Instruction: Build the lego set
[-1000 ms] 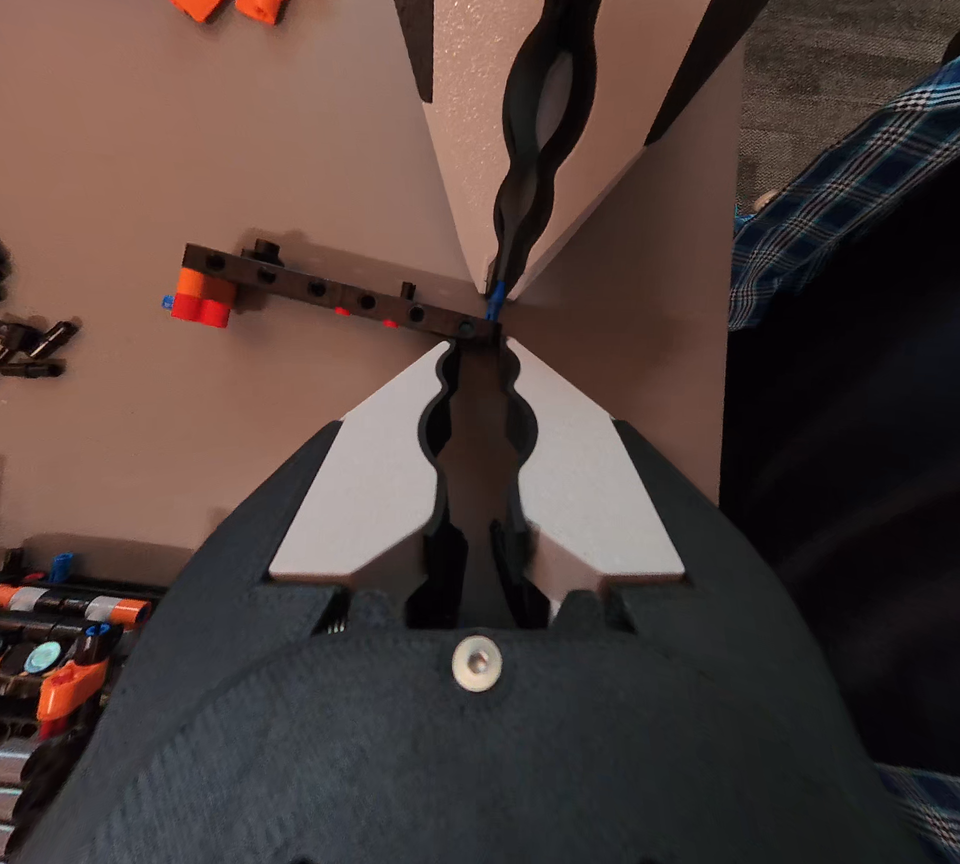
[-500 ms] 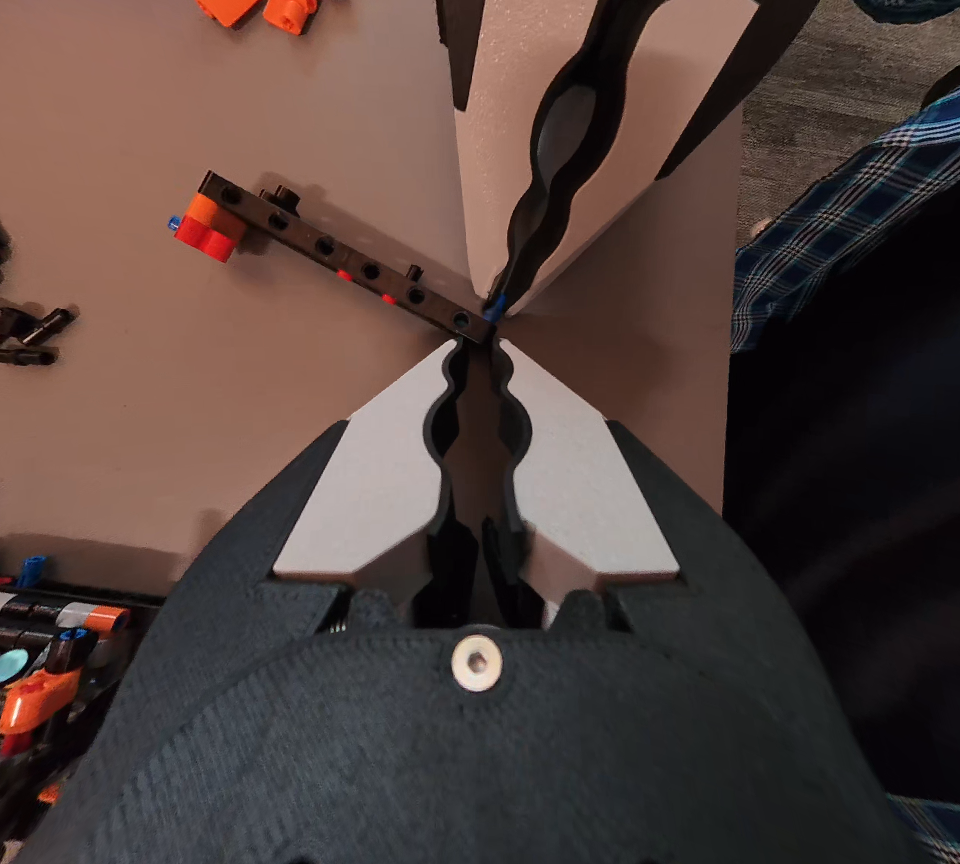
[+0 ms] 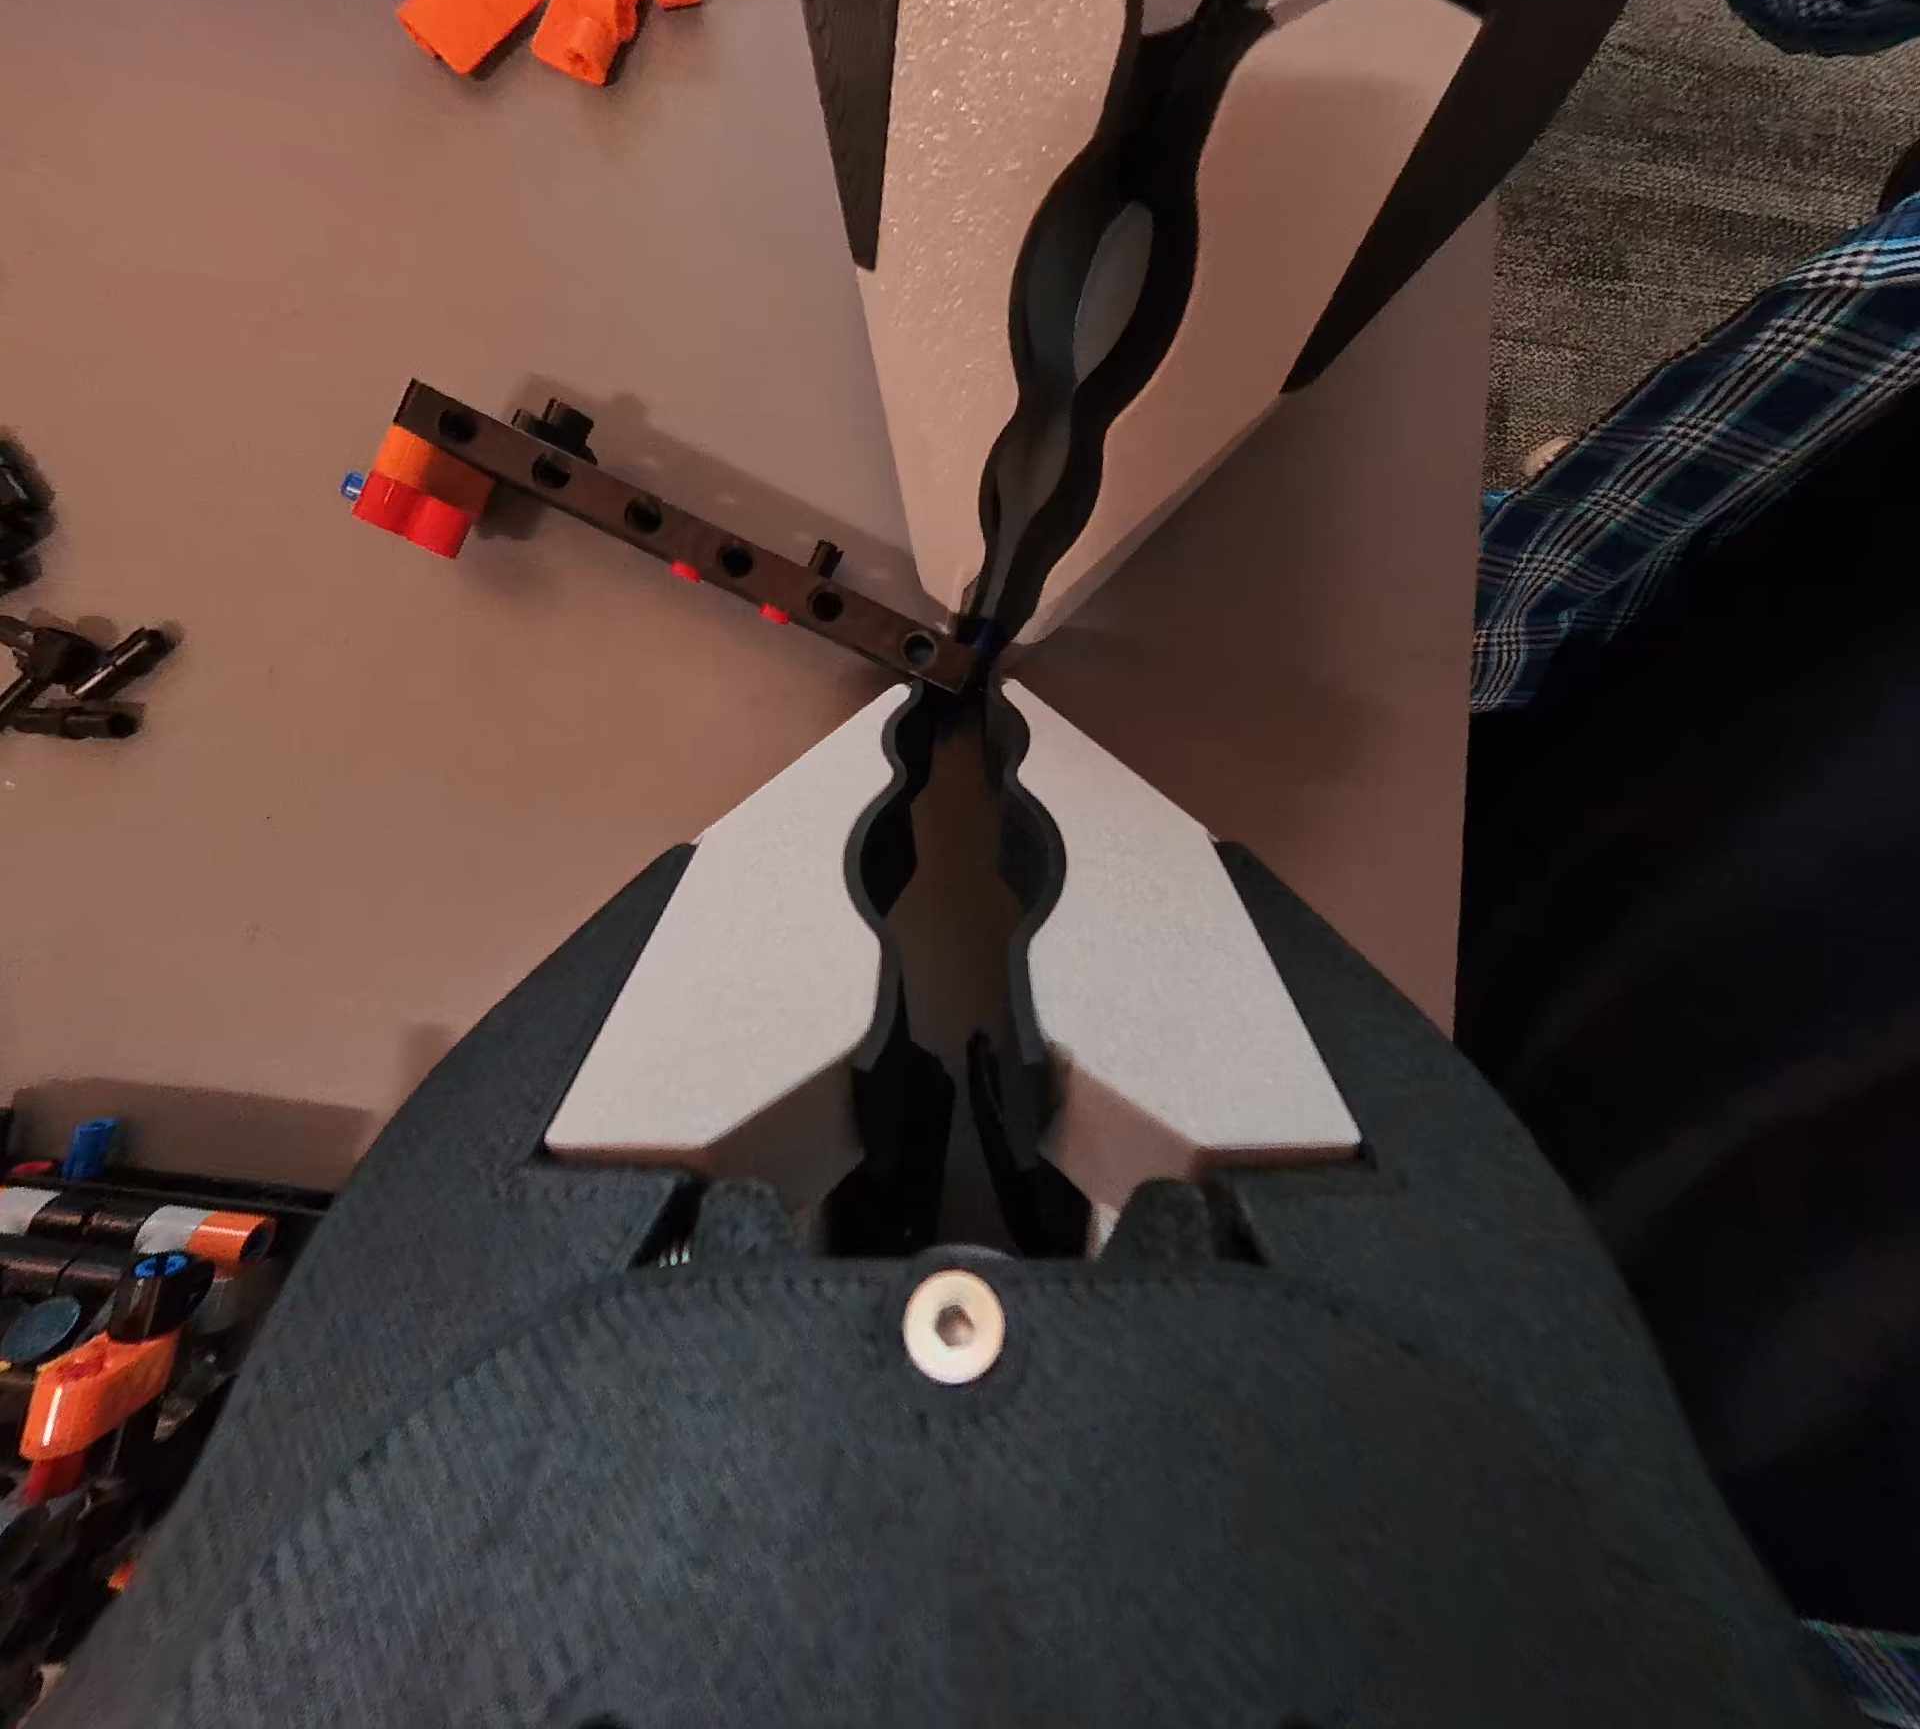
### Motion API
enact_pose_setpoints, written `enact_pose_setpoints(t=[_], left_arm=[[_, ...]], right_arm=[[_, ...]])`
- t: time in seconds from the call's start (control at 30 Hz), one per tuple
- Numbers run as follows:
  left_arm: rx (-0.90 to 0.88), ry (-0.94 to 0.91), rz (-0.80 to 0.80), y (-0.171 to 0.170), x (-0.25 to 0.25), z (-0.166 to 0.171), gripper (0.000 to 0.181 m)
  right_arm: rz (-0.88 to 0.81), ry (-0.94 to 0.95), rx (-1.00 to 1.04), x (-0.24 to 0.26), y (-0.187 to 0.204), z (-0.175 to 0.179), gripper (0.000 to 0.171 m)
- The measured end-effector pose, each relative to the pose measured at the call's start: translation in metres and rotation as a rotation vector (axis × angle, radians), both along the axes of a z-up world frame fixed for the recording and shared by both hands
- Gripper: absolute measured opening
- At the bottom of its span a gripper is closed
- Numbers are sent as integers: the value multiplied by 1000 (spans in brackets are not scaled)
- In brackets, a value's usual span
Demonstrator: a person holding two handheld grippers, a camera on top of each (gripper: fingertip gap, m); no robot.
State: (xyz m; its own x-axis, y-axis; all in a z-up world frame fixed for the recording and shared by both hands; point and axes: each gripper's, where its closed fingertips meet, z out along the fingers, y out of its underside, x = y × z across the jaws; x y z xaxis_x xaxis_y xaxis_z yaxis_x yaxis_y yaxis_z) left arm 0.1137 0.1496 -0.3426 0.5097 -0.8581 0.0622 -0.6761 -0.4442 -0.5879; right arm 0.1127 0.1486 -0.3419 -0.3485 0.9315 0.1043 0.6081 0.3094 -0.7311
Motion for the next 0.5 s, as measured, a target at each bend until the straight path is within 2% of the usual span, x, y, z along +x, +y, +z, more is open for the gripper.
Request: enact_pose_setpoints(t=[0.27,0.37,0.5], left_arm=[[19,42,0,1,0,0,8],[37,39,15,0,2,-1,10],[24,43,30,1,-2,0,17]], right_arm=[[-14,7,-4,1,0,1,2],[-9,-1,-38,8,-5,2,27],[-39,-7,-49,17,-1,3,28]])
